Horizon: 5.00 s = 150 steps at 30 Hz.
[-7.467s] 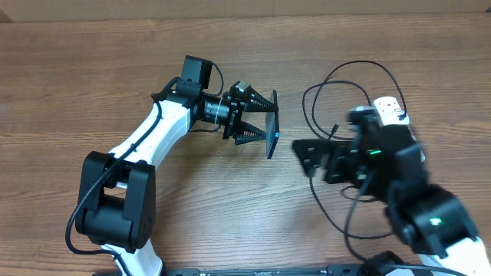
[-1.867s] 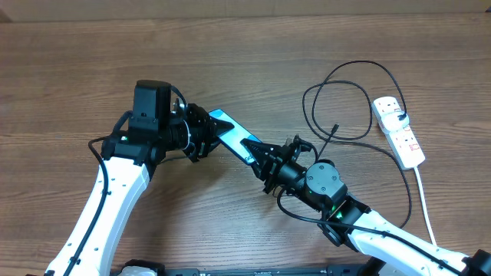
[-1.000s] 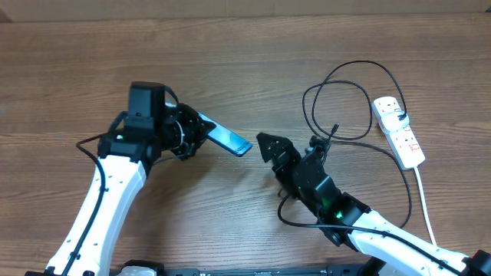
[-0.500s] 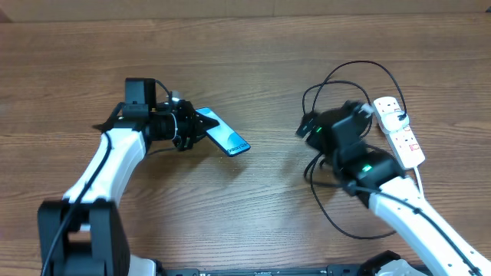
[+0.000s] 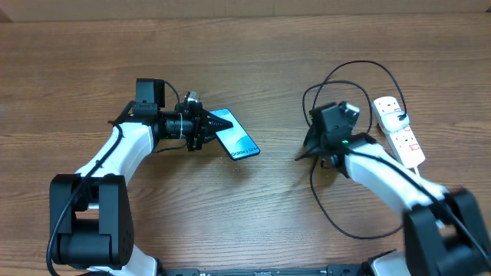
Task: Plug charger to phone and switch on socket
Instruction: 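Reach right gripper to the black cable's USB-C plug and grasp it, then lift the plug with right gripper and bring it toward the phone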
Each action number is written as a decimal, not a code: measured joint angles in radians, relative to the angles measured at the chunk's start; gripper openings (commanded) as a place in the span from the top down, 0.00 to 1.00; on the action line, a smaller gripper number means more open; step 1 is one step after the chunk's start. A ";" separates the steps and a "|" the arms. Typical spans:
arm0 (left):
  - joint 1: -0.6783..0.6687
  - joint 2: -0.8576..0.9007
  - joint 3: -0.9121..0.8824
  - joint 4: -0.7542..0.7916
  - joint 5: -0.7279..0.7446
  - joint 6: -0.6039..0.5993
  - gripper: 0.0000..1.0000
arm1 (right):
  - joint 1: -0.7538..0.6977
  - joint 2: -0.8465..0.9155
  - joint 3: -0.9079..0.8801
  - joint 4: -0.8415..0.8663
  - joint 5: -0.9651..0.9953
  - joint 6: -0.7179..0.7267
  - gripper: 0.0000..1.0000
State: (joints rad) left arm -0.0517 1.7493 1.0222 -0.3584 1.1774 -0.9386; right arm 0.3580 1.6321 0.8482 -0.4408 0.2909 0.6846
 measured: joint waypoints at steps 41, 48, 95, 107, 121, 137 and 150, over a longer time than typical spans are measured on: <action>0.000 0.000 0.000 0.019 0.019 0.004 0.96 | -0.010 -0.008 0.146 -0.401 -0.308 -0.094 0.35; 0.000 0.000 0.000 0.019 0.019 0.004 0.96 | -0.010 0.015 0.146 -0.329 -0.248 -0.109 0.35; 0.024 0.000 -0.001 0.751 0.199 -0.137 0.96 | 0.030 -0.391 0.243 -0.737 -0.919 -0.558 0.96; -0.028 0.001 -0.001 0.871 0.291 -0.122 0.96 | 0.219 -0.375 0.235 -0.569 -0.967 -0.596 0.96; -0.042 0.003 -0.001 0.947 0.375 -0.048 0.96 | 0.237 -0.226 0.235 -0.460 -0.994 -0.614 0.96; -0.026 0.003 -0.001 0.950 0.381 -0.045 0.96 | 0.238 -0.214 0.303 -0.679 -0.514 -0.477 0.89; 0.021 0.003 -0.001 0.927 0.383 -0.046 0.95 | 0.237 -0.131 0.148 -0.328 -0.286 -0.346 0.03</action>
State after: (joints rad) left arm -0.0311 1.7527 1.0210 0.5690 1.5600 -0.9848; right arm 0.5953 1.5013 0.9966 -0.7692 0.0044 0.3389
